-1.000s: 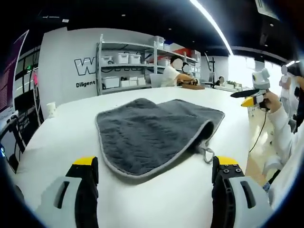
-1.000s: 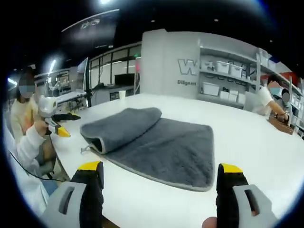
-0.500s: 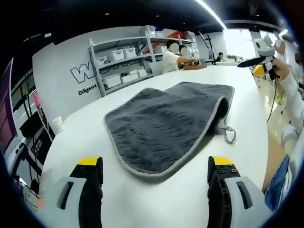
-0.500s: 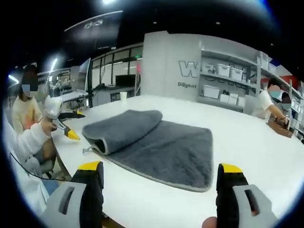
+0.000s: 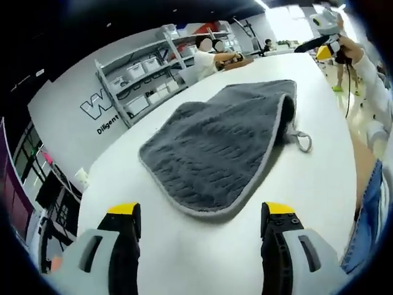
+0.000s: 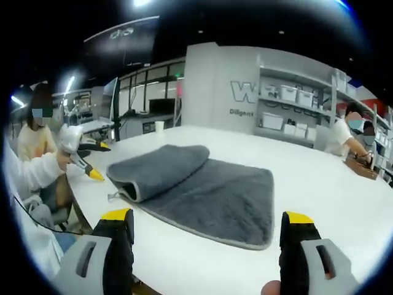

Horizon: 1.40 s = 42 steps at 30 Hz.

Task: Open the folded towel by lifting each exposed corner and separating the folded layers until the towel lies flat within the target outline without major curled edges

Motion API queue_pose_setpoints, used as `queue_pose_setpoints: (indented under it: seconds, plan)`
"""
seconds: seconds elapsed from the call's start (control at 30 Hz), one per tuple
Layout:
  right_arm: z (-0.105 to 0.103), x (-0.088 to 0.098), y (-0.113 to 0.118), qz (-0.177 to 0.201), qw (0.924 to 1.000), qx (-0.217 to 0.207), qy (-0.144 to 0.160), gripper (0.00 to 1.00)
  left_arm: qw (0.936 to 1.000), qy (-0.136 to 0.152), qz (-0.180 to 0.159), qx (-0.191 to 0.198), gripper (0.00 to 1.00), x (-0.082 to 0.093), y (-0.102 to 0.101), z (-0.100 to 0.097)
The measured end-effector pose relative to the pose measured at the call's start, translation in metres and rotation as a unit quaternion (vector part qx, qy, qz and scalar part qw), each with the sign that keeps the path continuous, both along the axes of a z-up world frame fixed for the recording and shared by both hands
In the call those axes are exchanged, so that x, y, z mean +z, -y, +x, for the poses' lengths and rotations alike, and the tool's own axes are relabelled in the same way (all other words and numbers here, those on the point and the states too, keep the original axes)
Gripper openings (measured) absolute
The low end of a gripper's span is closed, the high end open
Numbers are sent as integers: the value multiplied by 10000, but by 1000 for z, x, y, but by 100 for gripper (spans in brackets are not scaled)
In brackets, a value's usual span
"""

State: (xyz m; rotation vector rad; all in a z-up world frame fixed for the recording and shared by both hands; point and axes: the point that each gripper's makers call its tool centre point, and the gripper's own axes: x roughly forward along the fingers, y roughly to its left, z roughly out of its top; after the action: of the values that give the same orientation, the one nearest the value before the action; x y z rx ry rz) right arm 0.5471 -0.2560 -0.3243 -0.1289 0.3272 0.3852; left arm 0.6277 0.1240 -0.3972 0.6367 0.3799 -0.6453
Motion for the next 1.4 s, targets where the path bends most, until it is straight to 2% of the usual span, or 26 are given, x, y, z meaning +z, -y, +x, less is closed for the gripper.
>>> queue_pose_setpoints:
  seconds: [0.2,0.23,0.3,0.37,0.43,0.5,0.6,0.7,0.77,0.87,0.9,0.97,1.0,1.1,1.2,1.23,1.33,1.4]
  plan:
    - [-1,6,-2,24,9999,34,122,99,9998,108,60,-130,76,1,1,13]
    - [-1,7,-2,30,9999,29,142,99,9995,235,130,-147,75,4,0,16]
    - [-1,8,-1,50,9999,3,159,99,9991,292,253,-158,70,4,-2,18]
    - [-1,8,1,62,9998,-28,173,99,9968,538,513,-303,67,9,-1,20]
    - [0,7,1,75,9998,-24,160,99,9948,625,683,-417,63,9,1,18]
    - [-1,6,0,77,9999,-13,145,99,9881,873,1106,-622,55,11,5,15]
    - [-1,5,-2,85,9999,20,143,99,9736,1153,1771,-857,42,8,9,11]
    - [-1,6,-2,108,9998,34,150,99,9649,1184,2075,-1085,29,0,14,6]
    - [-1,6,-2,117,9998,31,150,99,9619,1203,2166,-1159,23,-4,16,5]
    - [-1,5,-2,125,9998,17,136,99,9396,1392,2822,-1350,17,-9,15,6]
    - [-1,4,-2,133,9998,12,132,99,9294,1469,3070,-1431,15,-10,15,5]
    - [0,4,-2,140,9998,14,117,99,9018,1608,3653,-1657,6,-16,15,2]
    - [0,3,-2,138,9998,16,111,99,8917,1685,3831,-1721,4,-18,16,1]
    - [1,2,-1,149,9998,19,92,99,8751,1740,4143,-1799,3,-22,18,-1]
    - [1,2,-1,166,9998,20,84,99,8428,2002,4623,-1892,3,-20,17,1]
    - [1,2,-1,164,9998,19,79,99,8383,2037,4693,-1886,3,-18,16,0]
    - [2,2,2,179,9998,-13,78,99,8381,2034,4711,-1854,2,-16,13,2]
    - [2,2,1,198,9998,-22,80,99,8423,2037,4677,-1741,2,-9,7,4]
